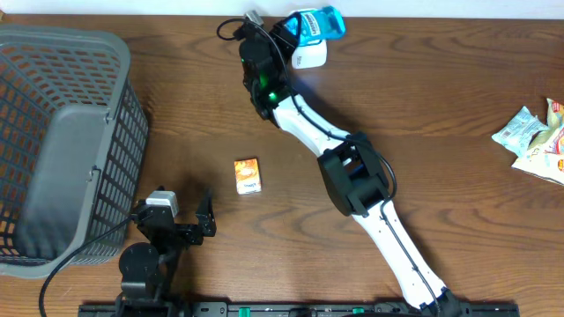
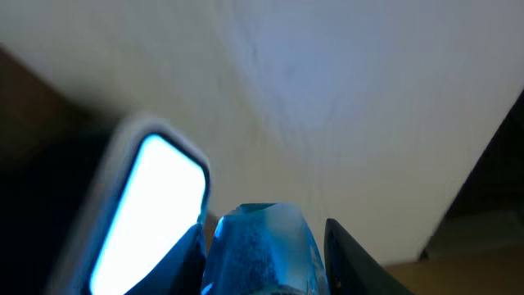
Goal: Scan the item barcode
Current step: 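Move the bottle right and drop it at the table's right edge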
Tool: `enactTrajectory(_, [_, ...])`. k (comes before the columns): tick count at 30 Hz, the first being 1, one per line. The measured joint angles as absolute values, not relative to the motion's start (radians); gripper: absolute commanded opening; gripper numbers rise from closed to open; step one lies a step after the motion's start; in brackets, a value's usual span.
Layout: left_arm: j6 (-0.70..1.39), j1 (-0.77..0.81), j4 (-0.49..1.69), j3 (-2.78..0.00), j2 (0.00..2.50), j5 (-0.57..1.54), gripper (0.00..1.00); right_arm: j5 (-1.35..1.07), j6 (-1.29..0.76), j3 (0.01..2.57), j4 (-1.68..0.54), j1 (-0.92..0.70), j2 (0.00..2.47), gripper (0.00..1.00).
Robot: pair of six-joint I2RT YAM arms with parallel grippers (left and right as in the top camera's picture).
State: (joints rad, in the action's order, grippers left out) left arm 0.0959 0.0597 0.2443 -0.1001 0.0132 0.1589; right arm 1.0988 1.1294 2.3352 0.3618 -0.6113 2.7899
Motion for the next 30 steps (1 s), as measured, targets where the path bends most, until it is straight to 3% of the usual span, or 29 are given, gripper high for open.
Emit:
enactTrajectory(5, [0.096,0.06,0.244,-0.1,0.013,0.159,0.98,1.218,1.1,2.335,0.331,-0.54,2.788,0.01])
enactTrajectory(16, [0.096,0.06,0.244,-0.101,0.013,0.159,0.98,1.433,0.998,2.34,0.288,-0.205,2.774,0.02])
enactTrajectory(19, [0.096,0.06,0.244,-0.1,0.013,0.159,0.98,1.43,0.911,2.344,0.127,-0.146,2.766,0.02])
enactTrajectory(27, [0.096,0.06,0.244,-0.101,0.013,0.159,0.98,1.24,0.497,2.356,-0.602,-0.006,2.755,0.04])
enactTrajectory(30, [0.096,0.06,0.244,-0.101,0.013,0.159,0.98,1.191,0.357,2.355,-0.714,0.062,2.754,0.05])
